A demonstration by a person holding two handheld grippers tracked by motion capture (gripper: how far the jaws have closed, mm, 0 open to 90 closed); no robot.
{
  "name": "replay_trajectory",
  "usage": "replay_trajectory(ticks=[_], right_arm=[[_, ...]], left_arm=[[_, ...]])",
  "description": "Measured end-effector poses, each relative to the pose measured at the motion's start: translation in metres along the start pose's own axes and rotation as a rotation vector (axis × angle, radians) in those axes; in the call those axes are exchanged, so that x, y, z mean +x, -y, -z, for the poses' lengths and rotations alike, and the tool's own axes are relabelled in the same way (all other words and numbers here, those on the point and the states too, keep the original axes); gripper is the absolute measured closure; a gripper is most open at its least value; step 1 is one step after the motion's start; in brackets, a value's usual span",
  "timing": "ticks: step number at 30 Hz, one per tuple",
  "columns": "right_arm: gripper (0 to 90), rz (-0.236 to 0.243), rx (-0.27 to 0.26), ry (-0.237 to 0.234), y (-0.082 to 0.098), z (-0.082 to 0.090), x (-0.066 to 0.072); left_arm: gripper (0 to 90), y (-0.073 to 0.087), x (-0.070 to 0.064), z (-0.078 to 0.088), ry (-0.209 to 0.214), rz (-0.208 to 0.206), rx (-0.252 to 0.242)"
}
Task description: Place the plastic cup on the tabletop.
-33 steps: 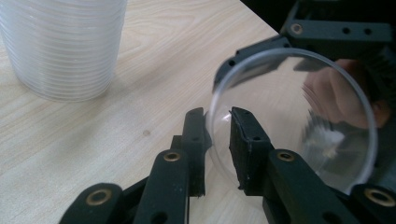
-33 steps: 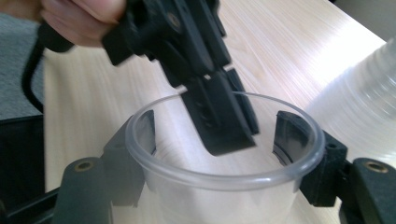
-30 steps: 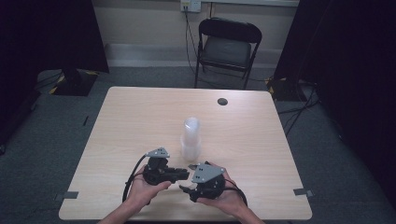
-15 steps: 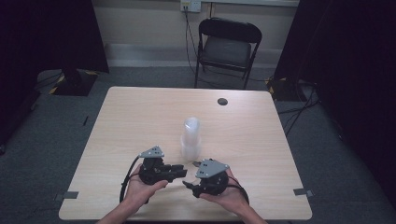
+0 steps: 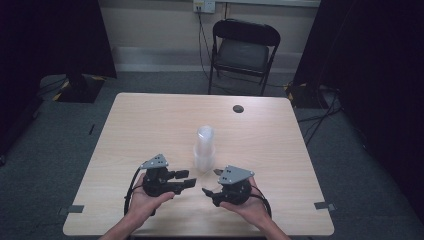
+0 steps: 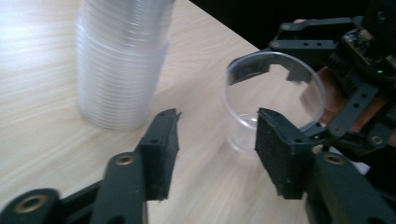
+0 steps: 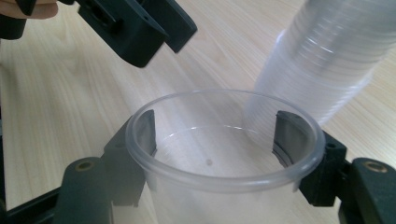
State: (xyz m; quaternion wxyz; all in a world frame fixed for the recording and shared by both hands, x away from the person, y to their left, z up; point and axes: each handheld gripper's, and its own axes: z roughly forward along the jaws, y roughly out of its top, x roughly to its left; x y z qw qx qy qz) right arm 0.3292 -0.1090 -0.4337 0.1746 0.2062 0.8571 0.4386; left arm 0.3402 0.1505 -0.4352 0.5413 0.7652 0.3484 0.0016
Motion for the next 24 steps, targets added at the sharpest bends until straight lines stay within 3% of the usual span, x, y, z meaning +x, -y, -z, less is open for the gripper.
replay_trajectory(ticks=[3, 5, 7, 20, 23, 24], right_arm=[[30.4, -0.011, -0.001, 0.006, 0.000, 0.002, -0.003], [30.4, -0.055, -0.016, 0.000, 0.001, 0.004, -0.009], [30.5, -0.069, -0.024, 0.003, 0.001, 0.005, -0.012], [30.5, -0.150, -0.056, 0.015, 0.002, 0.011, -0.028], [30.4, -0.173, -0.082, 0.028, 0.000, 0.018, -0.033], [30.3, -0.181, -0.099, 0.014, 0.000, 0.021, -0.034]], left_arm=[[45.9, 0.000, 0.001, 0.000, -0.039, -0.007, -0.004], [42.0, 0.001, 0.003, 0.001, -0.074, -0.018, 0.002], [40.4, 0.000, 0.004, 0.001, -0.089, -0.030, 0.002], [35.4, -0.005, 0.008, 0.006, -0.165, -0.066, 0.023], [33.2, -0.003, 0.009, 0.007, -0.181, -0.080, 0.038], [32.5, -0.002, 0.009, 0.007, -0.181, -0.066, 0.039]])
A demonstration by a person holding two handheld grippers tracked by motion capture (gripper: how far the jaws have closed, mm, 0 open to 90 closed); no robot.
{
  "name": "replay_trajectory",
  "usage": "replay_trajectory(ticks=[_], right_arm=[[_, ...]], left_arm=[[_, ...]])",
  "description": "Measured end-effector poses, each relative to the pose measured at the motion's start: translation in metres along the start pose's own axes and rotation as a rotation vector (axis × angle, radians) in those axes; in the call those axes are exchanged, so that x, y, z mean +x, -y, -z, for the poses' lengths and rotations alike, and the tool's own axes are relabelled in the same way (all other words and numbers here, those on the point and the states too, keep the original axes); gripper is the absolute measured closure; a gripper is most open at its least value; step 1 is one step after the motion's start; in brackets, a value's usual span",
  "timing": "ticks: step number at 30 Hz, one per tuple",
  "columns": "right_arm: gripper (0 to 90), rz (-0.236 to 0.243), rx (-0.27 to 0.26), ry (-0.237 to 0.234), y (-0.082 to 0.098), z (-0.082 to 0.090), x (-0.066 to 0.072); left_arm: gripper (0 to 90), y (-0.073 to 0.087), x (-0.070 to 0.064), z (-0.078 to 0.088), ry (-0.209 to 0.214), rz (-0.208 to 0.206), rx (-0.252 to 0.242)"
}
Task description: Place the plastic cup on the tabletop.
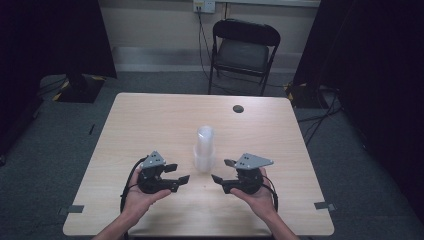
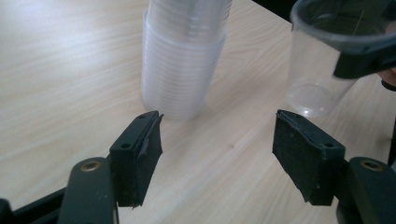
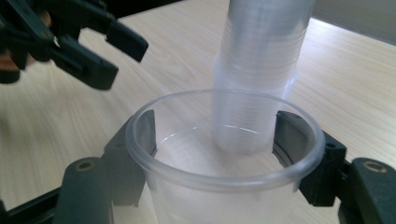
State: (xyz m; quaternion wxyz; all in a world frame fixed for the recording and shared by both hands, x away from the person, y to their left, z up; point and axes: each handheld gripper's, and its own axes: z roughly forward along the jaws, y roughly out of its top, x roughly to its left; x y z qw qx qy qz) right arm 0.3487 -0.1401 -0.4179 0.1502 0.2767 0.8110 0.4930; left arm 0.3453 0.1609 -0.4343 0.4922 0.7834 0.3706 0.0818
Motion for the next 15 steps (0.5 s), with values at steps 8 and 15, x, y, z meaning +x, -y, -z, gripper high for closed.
replay_trajectory(ticks=[8, 15], right_arm=[[30.4, -0.025, -0.012, 0.032, -0.004, 0.005, -0.008], [30.3, -0.052, -0.051, 0.067, -0.014, 0.008, -0.019]], left_arm=[[31.2, 0.012, 0.008, 0.007, -0.069, -0.012, 0.036], [30.4, 0.019, 0.013, 0.015, -0.076, -0.008, 0.005]])
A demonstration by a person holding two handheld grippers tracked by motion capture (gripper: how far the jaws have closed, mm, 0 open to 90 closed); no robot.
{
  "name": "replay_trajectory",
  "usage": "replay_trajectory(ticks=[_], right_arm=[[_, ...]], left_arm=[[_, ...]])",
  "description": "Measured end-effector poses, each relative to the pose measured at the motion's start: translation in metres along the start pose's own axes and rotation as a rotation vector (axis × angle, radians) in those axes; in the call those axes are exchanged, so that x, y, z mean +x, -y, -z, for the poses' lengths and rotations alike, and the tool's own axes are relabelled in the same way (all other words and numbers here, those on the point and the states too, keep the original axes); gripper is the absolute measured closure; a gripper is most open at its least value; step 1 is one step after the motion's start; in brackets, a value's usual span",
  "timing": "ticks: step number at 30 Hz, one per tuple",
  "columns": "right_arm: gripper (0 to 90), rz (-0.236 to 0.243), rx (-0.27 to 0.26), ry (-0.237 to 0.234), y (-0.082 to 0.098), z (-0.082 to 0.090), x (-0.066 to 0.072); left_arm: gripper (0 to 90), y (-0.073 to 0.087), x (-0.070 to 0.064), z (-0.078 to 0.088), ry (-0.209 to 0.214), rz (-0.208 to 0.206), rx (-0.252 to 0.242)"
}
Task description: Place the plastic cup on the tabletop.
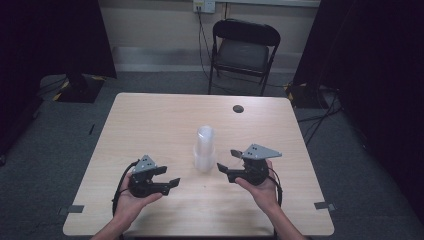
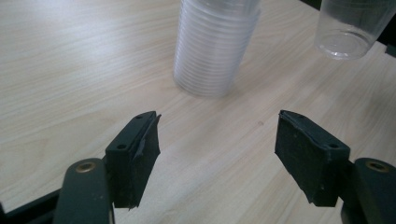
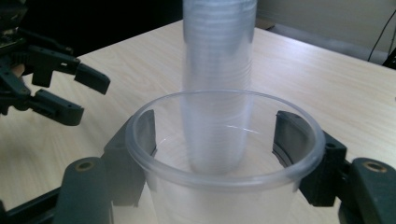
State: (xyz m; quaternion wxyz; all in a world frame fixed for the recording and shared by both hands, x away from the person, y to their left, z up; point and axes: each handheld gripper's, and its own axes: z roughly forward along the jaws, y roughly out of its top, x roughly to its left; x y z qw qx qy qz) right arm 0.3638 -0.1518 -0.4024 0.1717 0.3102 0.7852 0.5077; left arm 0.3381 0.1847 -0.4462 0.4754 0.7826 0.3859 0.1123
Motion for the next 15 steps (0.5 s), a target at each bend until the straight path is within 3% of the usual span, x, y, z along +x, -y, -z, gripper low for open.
replay_trajectory(ticks=[4, 15], right_arm=[[30.3, -0.004, -0.012, 0.012, -0.004, 0.000, -0.003], [30.2, -0.044, -0.036, 0.078, -0.016, -0.006, -0.025]], left_arm=[[29.6, 0.003, 0.000, 0.002, -0.018, -0.022, 0.001], [25.2, 0.008, 0.005, 0.000, -0.034, -0.006, 0.012]])
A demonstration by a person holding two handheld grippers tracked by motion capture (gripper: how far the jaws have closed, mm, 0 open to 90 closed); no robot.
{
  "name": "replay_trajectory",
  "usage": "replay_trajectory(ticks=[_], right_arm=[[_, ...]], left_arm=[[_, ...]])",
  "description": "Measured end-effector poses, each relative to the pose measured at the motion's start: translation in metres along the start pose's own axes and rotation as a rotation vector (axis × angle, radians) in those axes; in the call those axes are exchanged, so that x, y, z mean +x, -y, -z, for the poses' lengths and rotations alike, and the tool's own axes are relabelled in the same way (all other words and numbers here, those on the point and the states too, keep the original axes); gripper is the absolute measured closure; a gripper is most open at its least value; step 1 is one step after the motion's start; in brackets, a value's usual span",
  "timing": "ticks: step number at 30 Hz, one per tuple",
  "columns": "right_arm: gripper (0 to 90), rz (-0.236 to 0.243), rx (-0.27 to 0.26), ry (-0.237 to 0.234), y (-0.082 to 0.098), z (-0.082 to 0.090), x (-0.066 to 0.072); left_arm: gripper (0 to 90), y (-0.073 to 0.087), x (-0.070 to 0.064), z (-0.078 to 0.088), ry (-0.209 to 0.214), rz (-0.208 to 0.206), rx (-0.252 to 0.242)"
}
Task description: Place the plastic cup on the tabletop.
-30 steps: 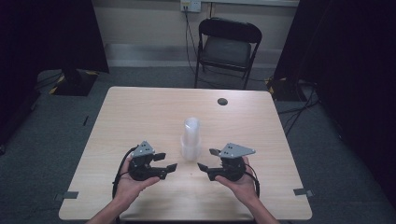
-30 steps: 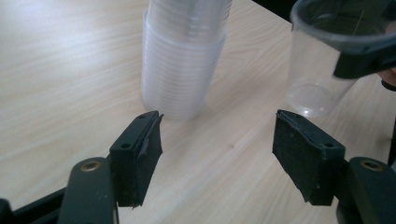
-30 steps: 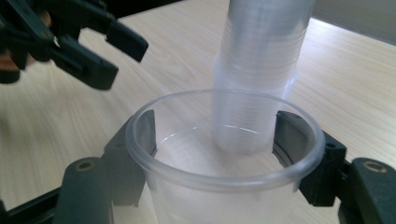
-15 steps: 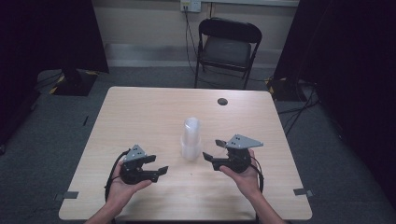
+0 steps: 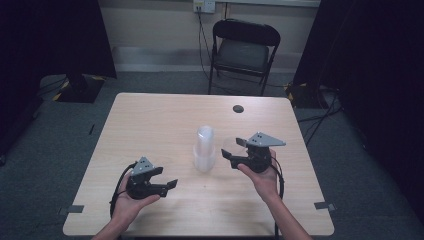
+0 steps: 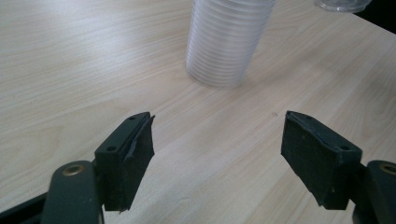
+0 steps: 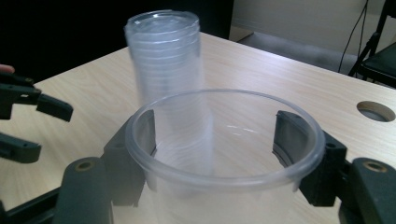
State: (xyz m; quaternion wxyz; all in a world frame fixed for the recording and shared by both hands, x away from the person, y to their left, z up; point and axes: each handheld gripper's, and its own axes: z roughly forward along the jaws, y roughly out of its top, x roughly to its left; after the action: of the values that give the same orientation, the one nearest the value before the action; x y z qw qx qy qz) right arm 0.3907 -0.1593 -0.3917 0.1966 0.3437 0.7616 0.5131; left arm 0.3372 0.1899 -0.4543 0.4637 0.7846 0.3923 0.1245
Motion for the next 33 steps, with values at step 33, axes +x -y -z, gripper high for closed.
replay_trajectory(ticks=[33], right_arm=[[28.7, -0.132, 0.027, 0.151, -0.001, -0.060, -0.055]], left_arm=[[25.3, 0.006, 0.011, 0.002, -0.015, 0.053, 0.015]])
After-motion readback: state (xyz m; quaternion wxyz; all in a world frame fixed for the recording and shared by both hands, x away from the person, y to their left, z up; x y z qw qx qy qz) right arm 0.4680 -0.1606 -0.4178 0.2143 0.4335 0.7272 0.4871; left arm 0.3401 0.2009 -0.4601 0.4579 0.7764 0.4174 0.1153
